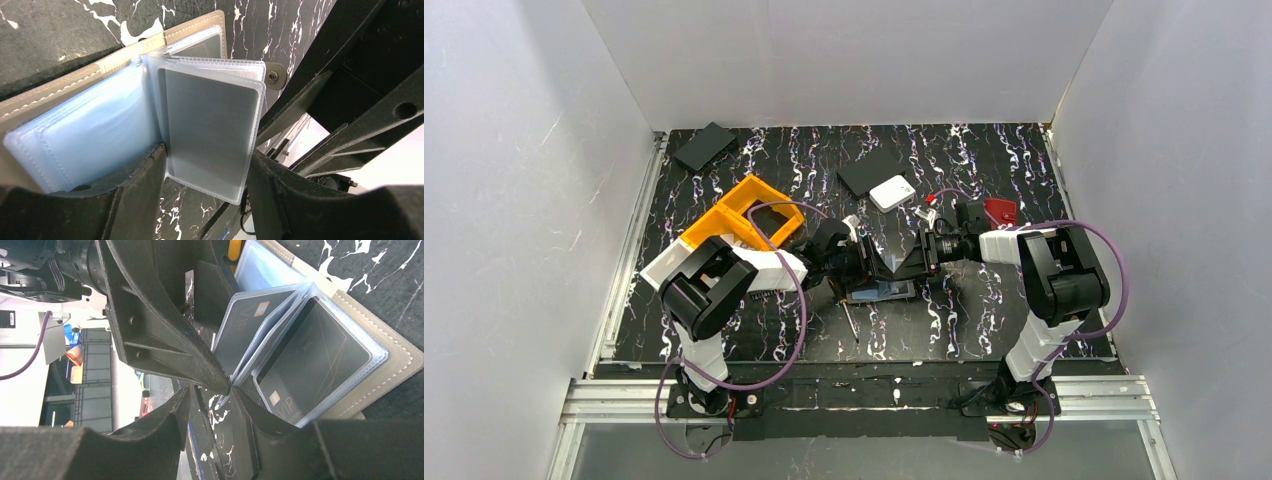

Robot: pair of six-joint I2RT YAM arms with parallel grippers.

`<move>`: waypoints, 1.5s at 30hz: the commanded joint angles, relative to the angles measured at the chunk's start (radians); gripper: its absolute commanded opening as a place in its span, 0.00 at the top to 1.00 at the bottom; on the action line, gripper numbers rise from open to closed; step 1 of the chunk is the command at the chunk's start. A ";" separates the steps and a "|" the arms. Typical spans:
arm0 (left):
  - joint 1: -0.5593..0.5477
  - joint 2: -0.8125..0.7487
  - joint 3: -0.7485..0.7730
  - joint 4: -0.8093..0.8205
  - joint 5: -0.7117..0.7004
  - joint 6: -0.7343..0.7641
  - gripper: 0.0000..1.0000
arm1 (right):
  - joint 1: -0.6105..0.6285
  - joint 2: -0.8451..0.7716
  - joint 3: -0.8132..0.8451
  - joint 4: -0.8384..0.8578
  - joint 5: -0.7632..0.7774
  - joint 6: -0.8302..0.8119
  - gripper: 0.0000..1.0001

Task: Take the credit cards out of the card holder
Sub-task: Remove the credit card from the card holder.

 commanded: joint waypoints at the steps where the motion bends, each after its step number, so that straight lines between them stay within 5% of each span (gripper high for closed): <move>1: 0.001 -0.006 0.007 0.040 -0.006 0.007 0.55 | 0.014 -0.004 -0.006 0.002 0.002 -0.006 0.56; 24: 0.036 -0.031 -0.066 0.124 0.040 -0.025 0.53 | 0.014 -0.009 0.025 -0.122 0.111 -0.111 0.55; 28: 0.037 -0.015 -0.056 0.136 0.056 -0.031 0.53 | 0.015 -0.030 0.022 -0.122 0.097 -0.117 0.38; 31: 0.037 -0.002 -0.045 0.139 0.063 -0.037 0.53 | 0.024 -0.047 0.021 -0.121 0.090 -0.126 0.34; 45: 0.037 0.018 -0.036 0.144 0.081 -0.046 0.52 | 0.063 -0.057 0.036 -0.169 0.252 -0.161 0.40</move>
